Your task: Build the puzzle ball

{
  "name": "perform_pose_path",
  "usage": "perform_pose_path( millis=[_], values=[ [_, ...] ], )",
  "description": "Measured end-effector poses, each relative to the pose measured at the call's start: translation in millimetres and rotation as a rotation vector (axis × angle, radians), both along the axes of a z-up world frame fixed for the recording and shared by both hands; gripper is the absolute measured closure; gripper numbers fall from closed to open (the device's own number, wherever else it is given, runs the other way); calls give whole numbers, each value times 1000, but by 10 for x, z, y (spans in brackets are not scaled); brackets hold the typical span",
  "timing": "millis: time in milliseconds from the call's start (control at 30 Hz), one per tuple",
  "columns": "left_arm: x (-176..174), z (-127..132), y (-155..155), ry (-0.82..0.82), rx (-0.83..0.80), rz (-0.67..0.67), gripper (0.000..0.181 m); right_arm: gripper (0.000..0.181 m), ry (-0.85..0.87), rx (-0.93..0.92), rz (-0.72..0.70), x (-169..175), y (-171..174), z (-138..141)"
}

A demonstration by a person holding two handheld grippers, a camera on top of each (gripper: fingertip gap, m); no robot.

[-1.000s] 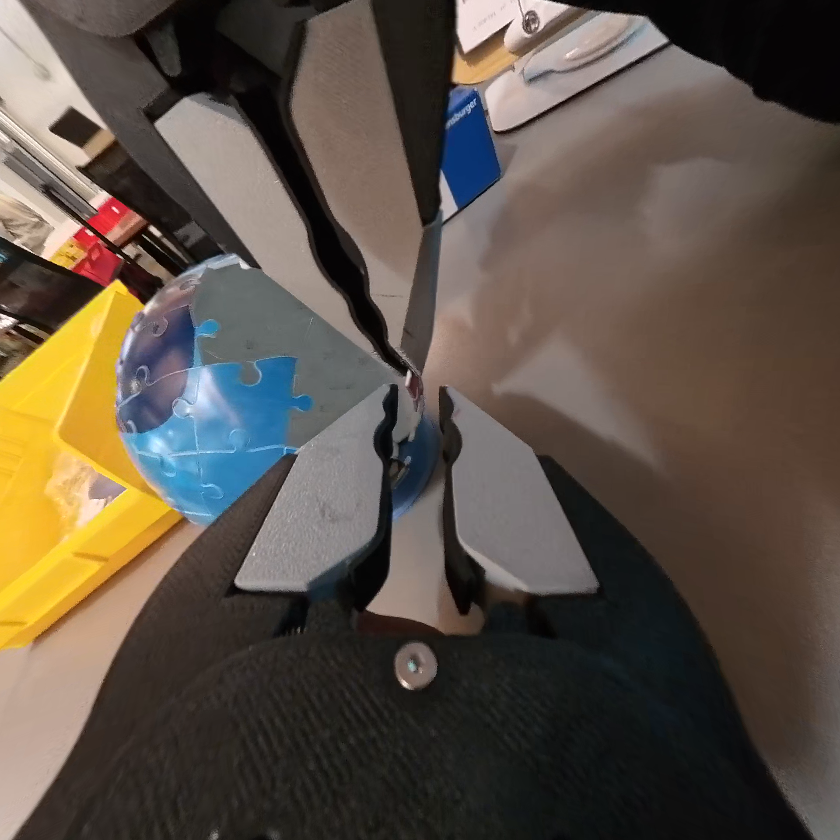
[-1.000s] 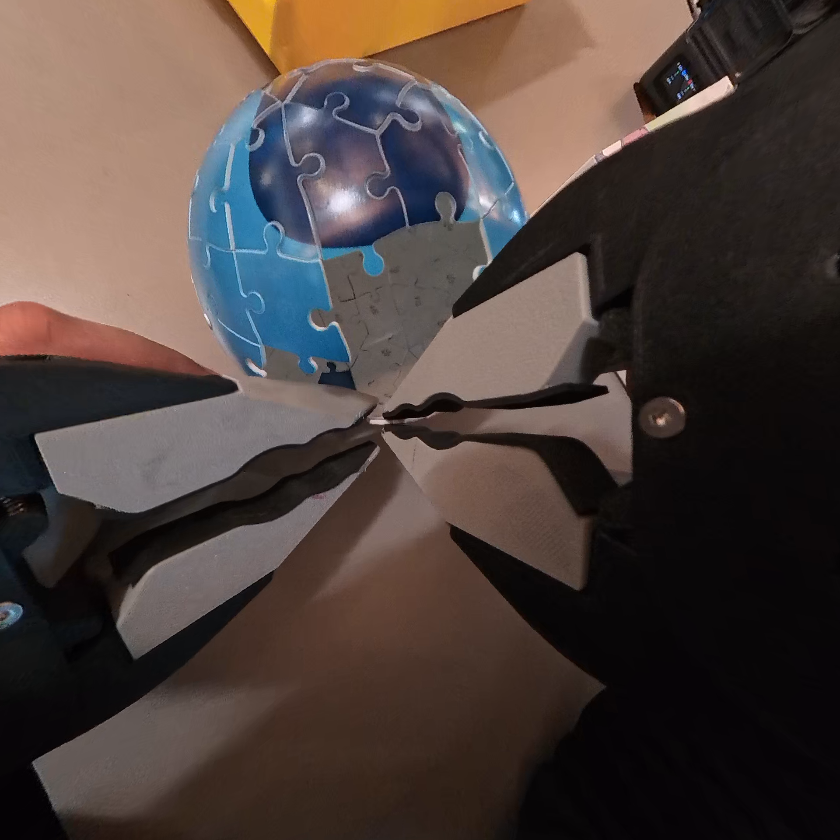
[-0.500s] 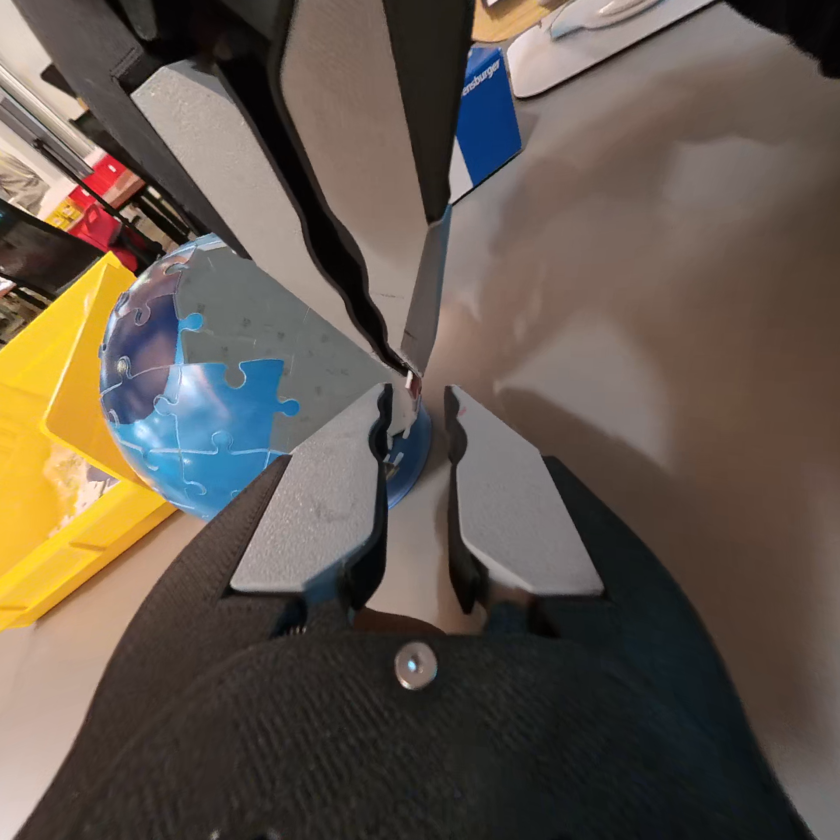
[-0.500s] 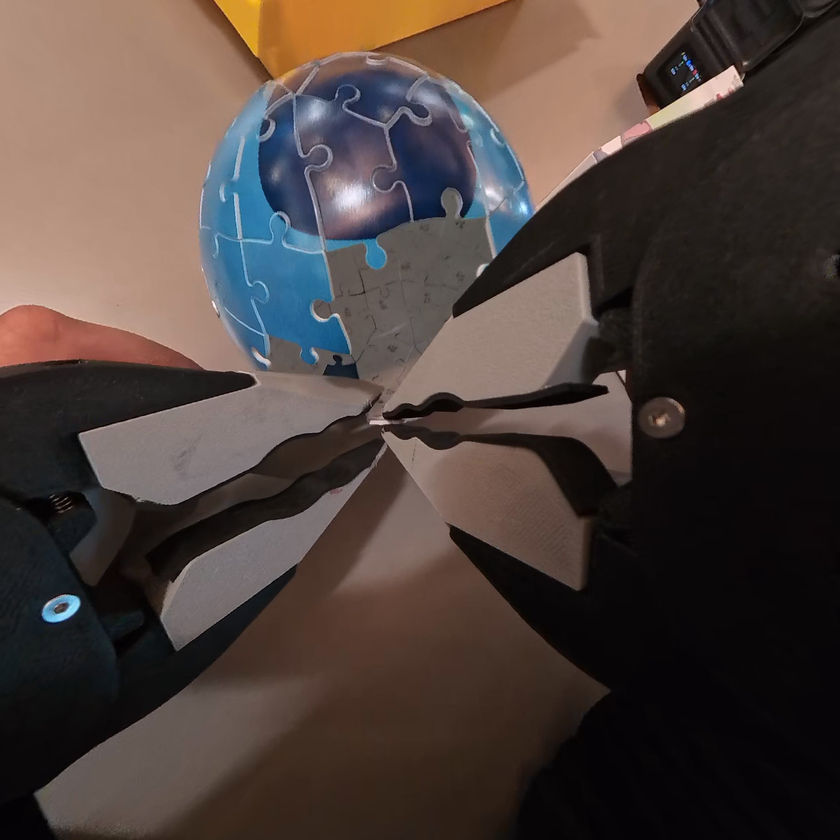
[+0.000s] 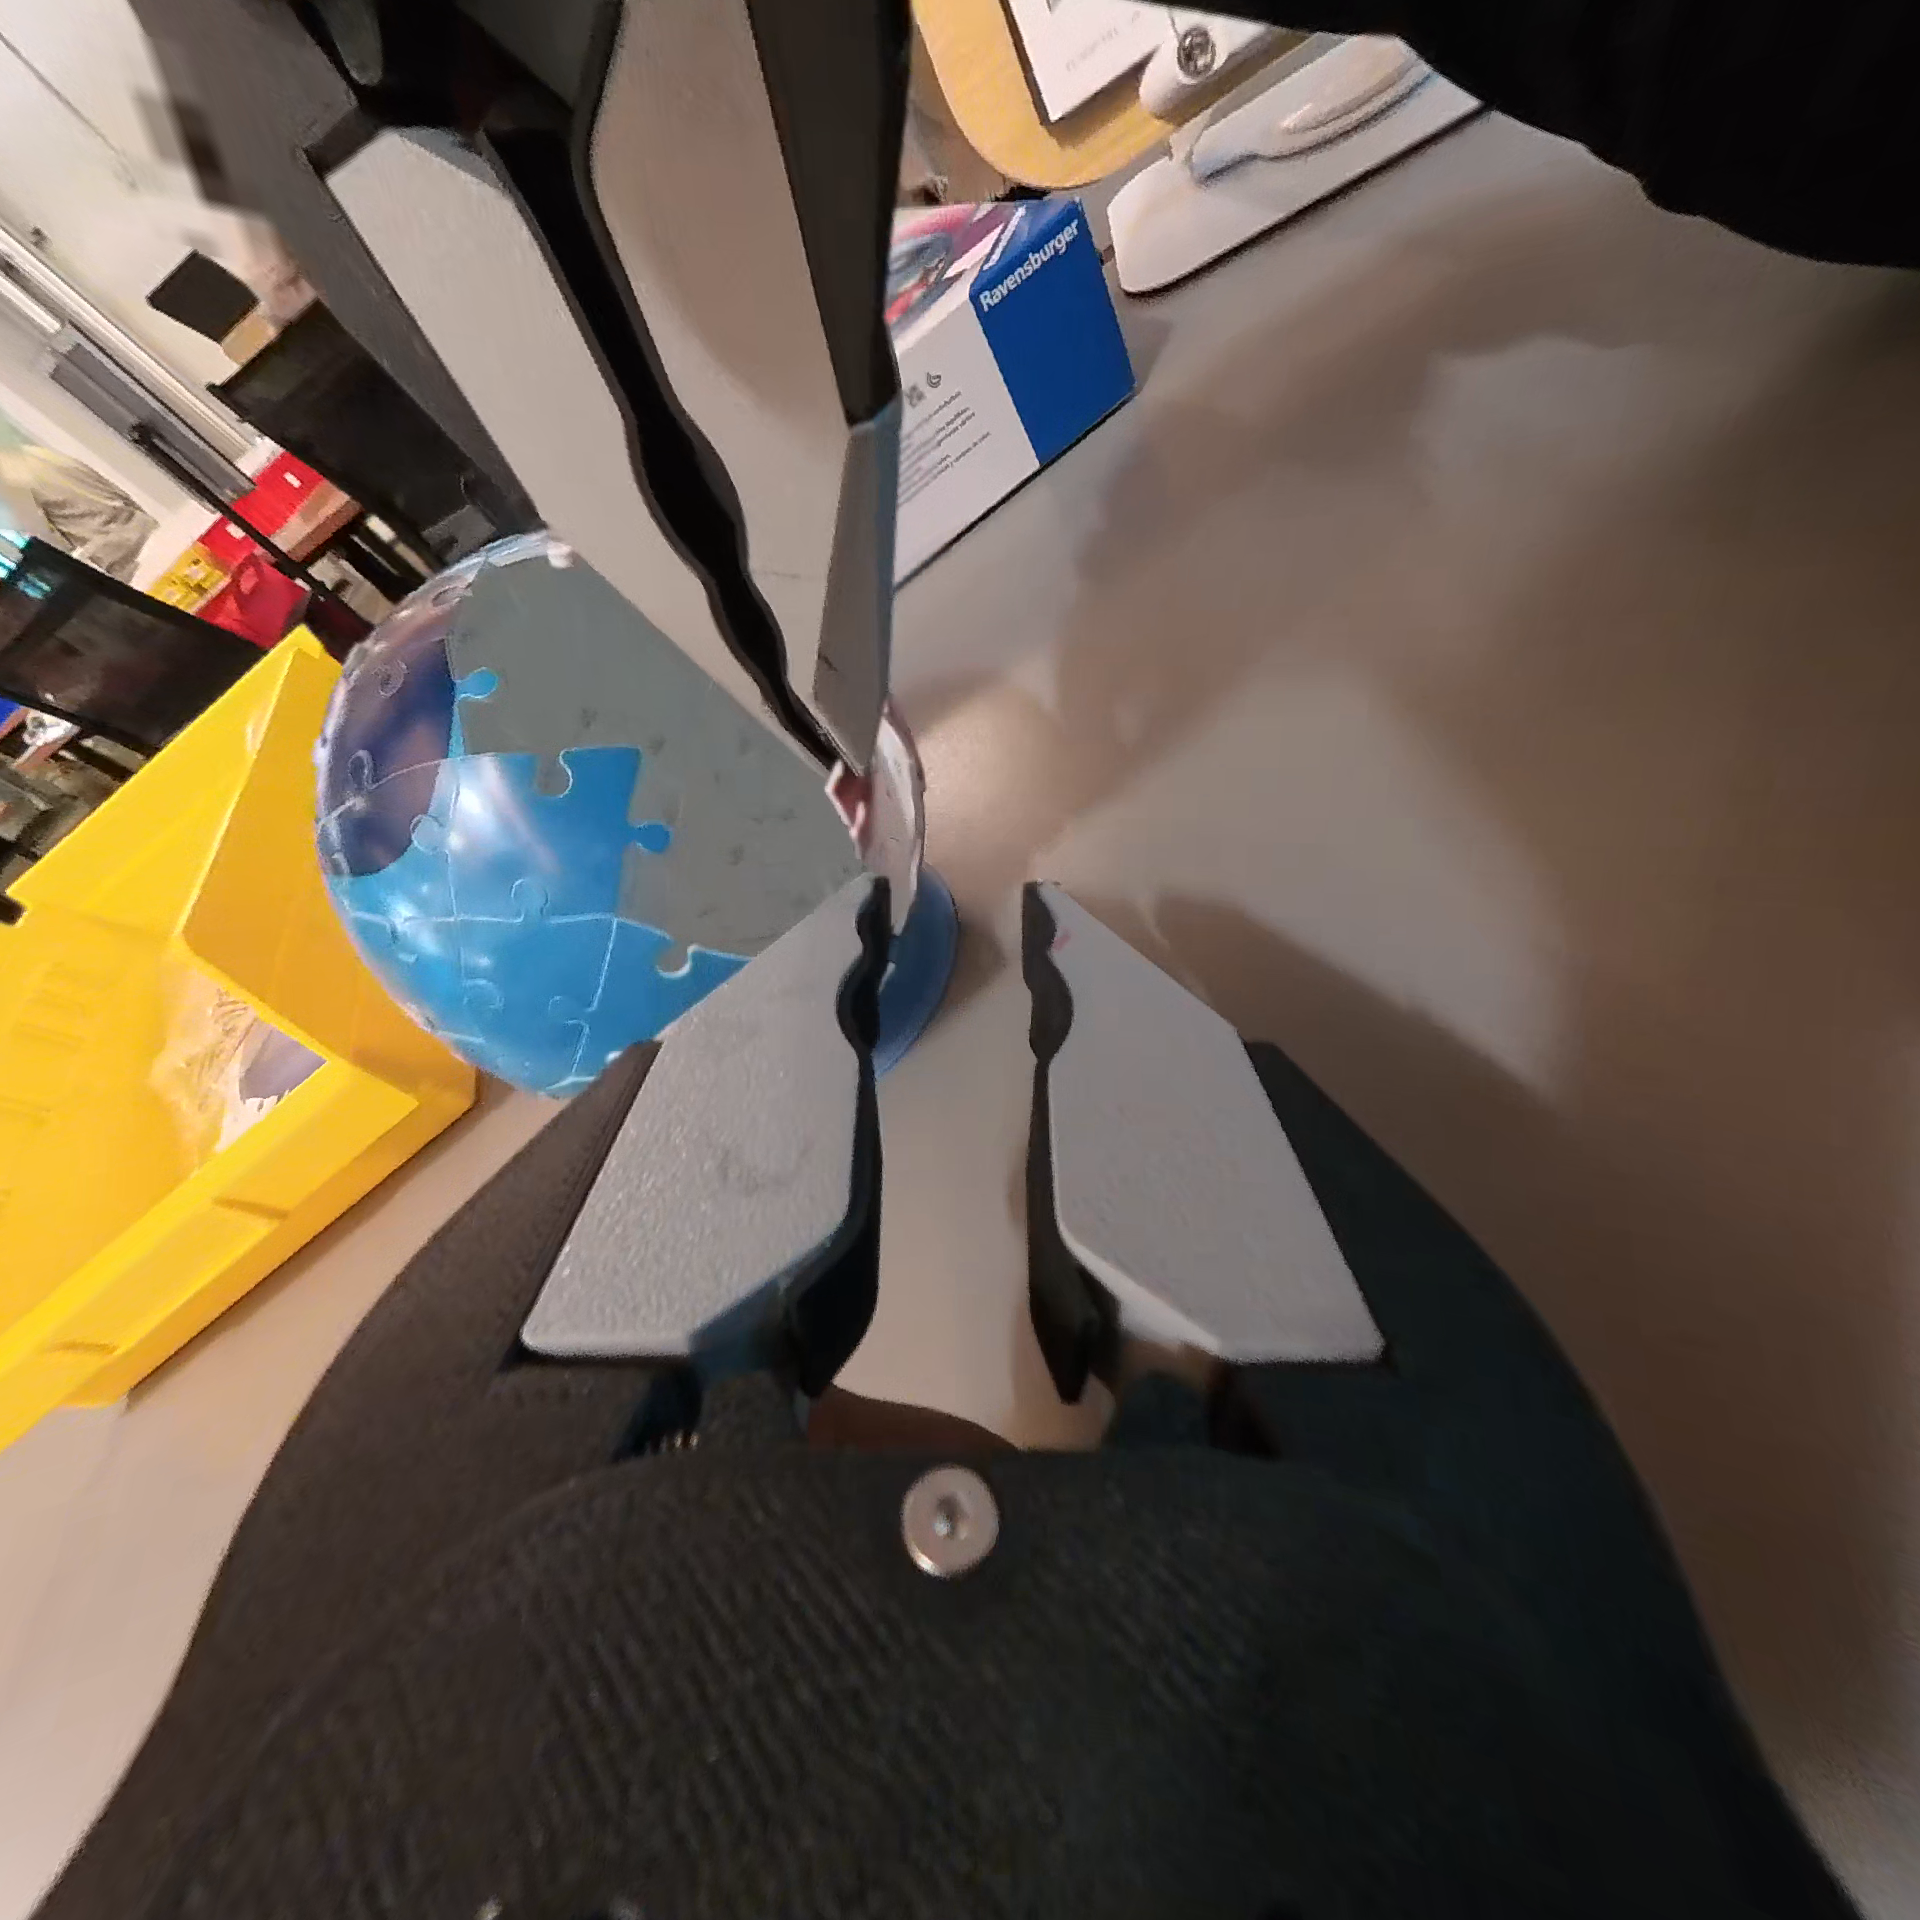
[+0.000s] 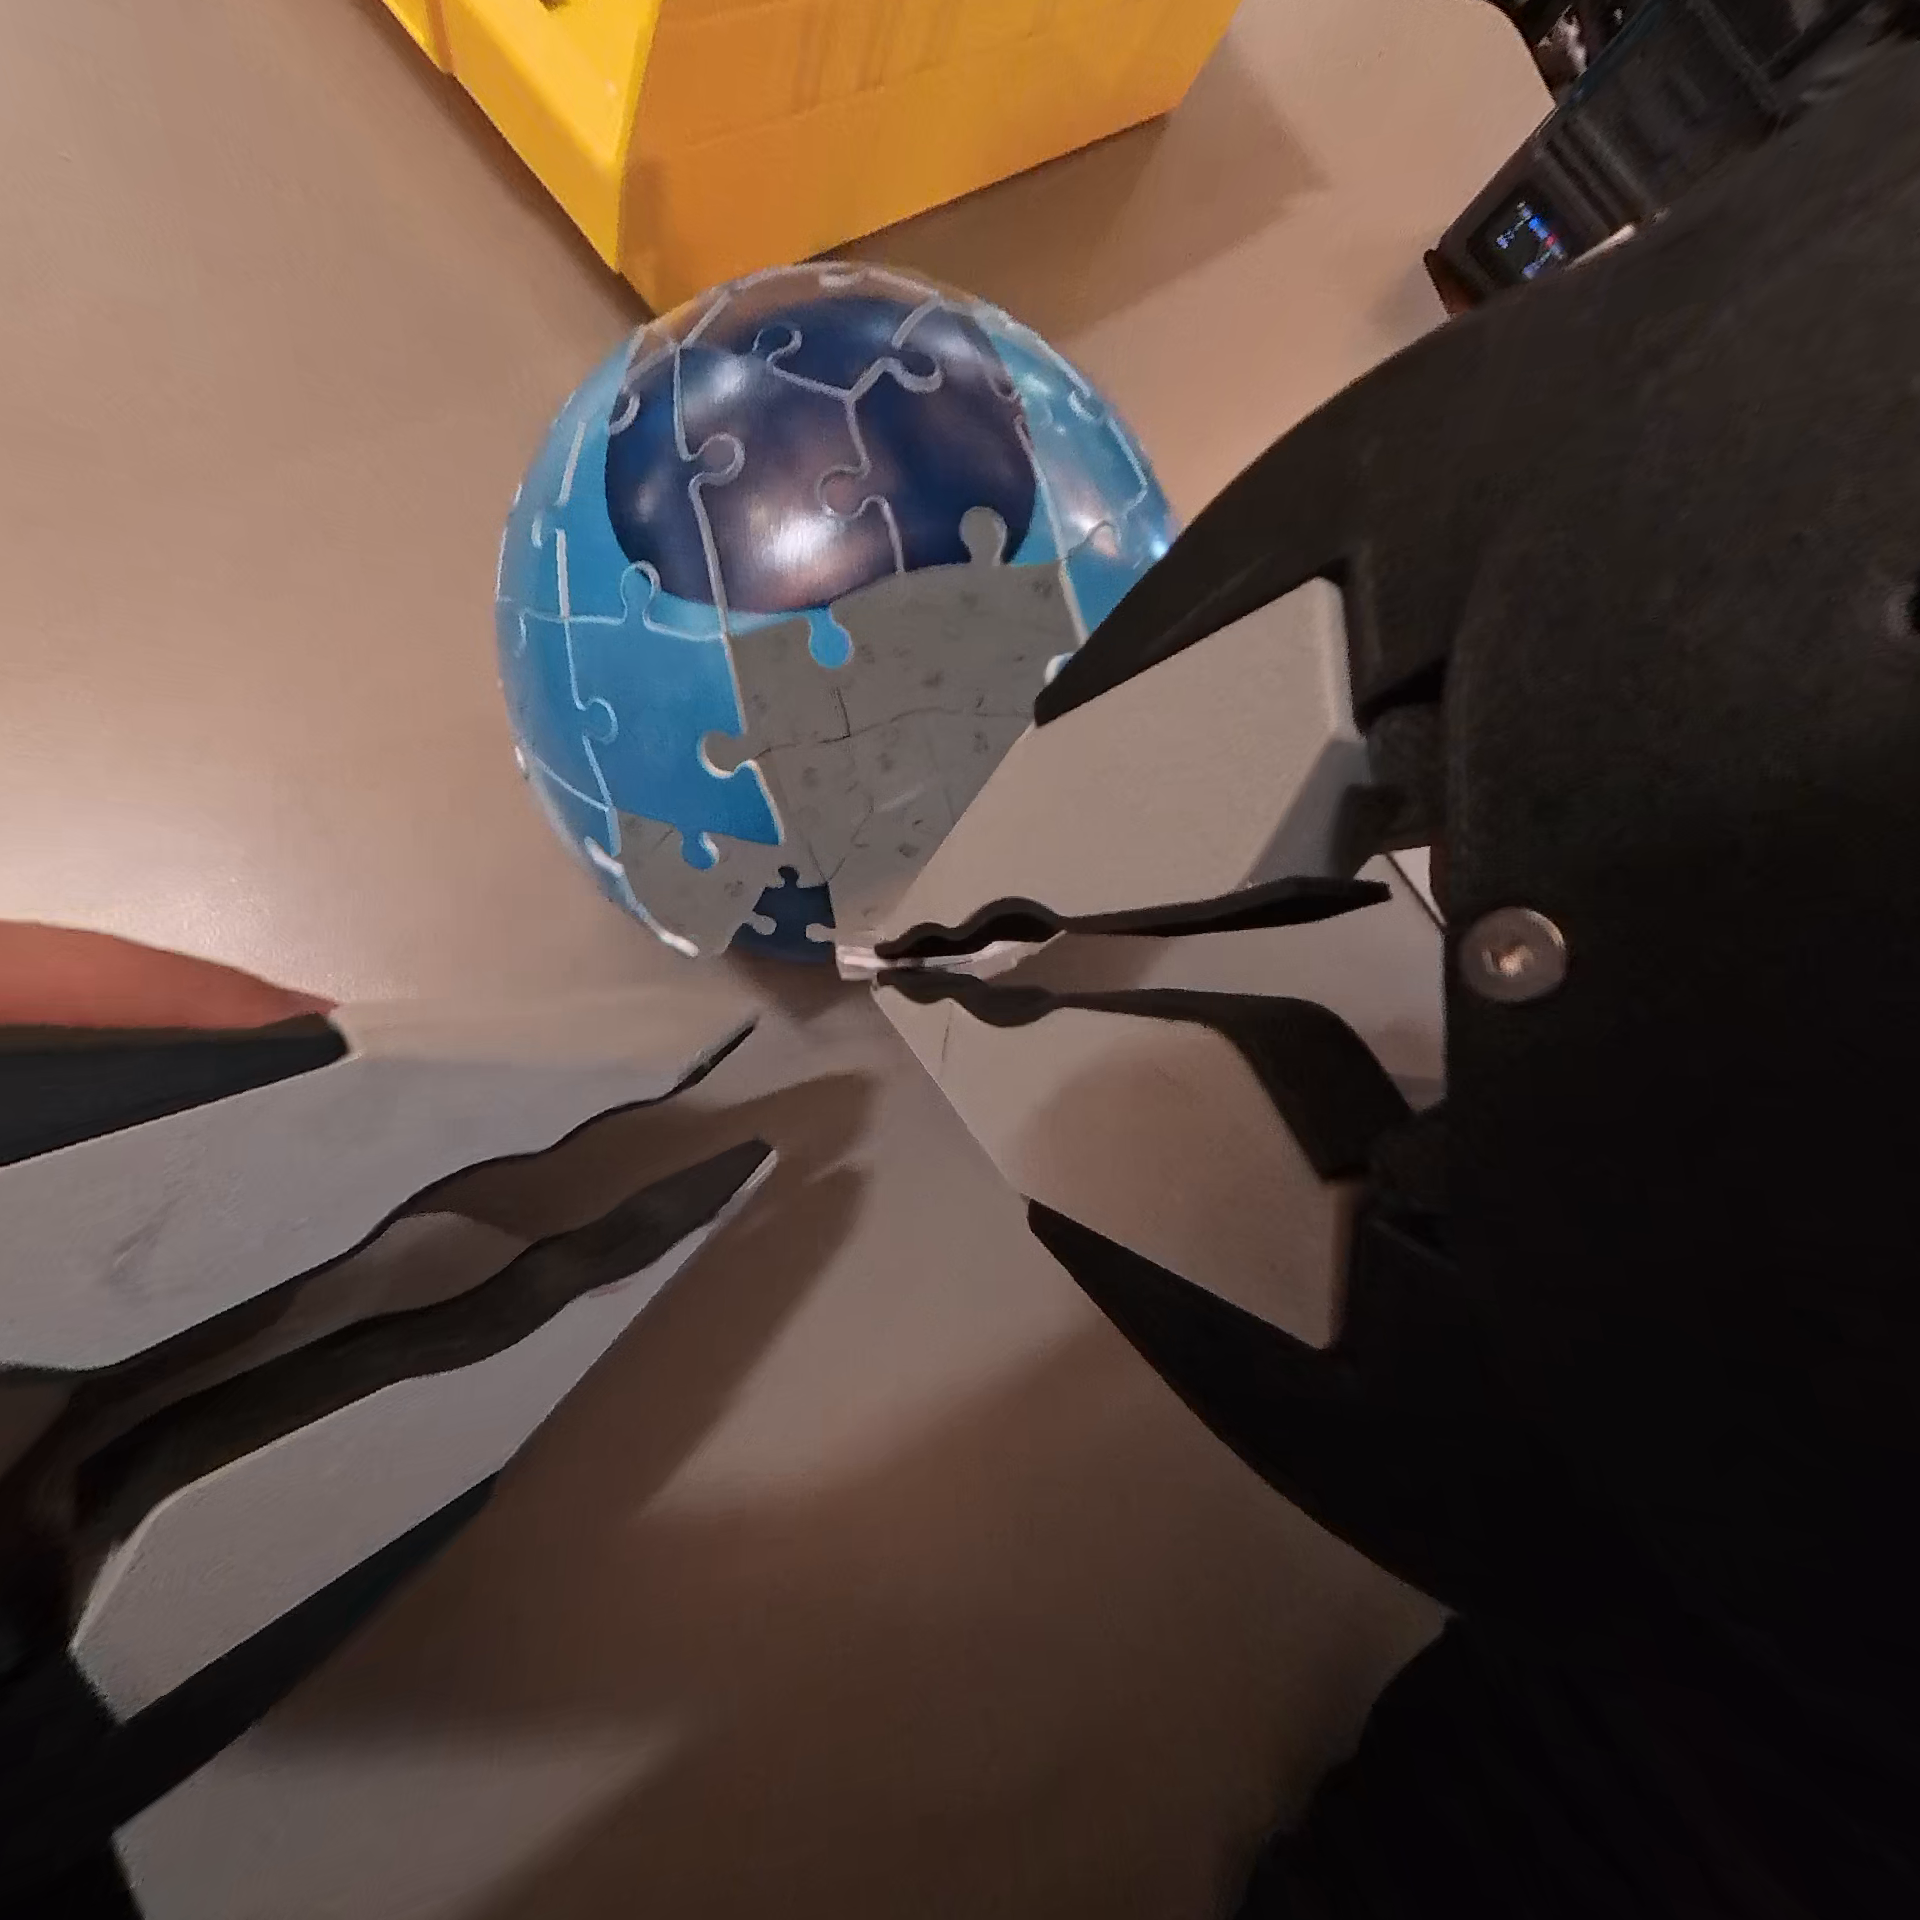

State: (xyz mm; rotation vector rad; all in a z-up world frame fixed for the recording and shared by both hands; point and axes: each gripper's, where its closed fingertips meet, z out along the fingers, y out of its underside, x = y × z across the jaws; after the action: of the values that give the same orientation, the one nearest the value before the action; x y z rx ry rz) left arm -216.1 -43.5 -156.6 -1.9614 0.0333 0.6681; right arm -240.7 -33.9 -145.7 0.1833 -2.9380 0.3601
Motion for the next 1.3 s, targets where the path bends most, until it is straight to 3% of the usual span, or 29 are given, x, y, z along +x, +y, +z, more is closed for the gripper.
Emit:
perform_pose_path(
  millis=[533, 800, 967, 1000, 1133, 1300],
  values=[
    [-112, -34, -212, 107, -39, -32, 156, 181, 103, -117, -43, 86, 171, 371],
    [-292, -48, -476, -114, 9, 3, 135, 181, 79, -100, -30, 78, 112, 265],
    [-537, -237, -635, -272, -49, 49, 85, 181, 86, -128, -32, 72, 113, 311],
    [-558, -249, -622, -295, -49, 50, 81, 181, 93, -141, -30, 76, 112, 340],
    [-671, -211, -616, -354, -5, 48, 81, 181, 96, -227, -62, 163, 152, 487],
    [-1004, -162, -849, -474, 30, 68, 92, 181, 107, -292, -194, 176, 348, 533]
  ],
)
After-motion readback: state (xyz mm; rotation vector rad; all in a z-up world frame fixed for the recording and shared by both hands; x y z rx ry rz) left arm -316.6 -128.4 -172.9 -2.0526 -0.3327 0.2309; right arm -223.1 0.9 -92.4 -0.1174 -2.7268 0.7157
